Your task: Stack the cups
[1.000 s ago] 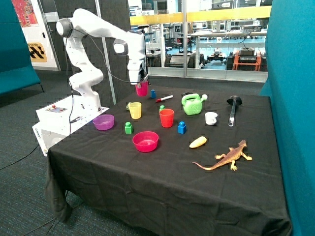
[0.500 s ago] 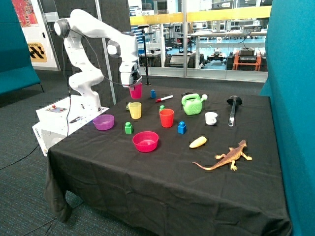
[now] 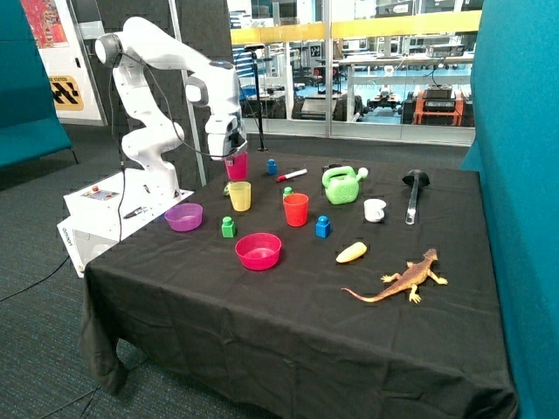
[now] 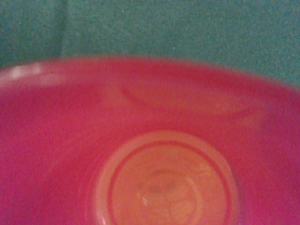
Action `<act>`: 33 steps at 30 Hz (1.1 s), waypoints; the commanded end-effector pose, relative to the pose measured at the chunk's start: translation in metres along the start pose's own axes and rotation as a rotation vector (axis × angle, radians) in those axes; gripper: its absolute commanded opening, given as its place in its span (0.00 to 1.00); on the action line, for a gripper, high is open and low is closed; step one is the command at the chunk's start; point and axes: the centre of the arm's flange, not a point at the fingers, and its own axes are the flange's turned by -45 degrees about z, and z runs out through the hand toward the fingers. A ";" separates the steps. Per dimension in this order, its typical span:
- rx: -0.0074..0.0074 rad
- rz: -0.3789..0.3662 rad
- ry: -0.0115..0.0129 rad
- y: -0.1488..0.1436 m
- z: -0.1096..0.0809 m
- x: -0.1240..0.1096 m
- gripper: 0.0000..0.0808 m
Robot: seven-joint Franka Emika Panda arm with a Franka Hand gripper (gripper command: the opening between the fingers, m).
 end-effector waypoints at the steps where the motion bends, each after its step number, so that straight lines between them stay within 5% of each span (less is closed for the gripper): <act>1: 0.0002 0.005 -0.0011 0.004 0.009 -0.002 0.00; 33: 0.0002 0.001 -0.0011 -0.002 0.033 -0.014 0.00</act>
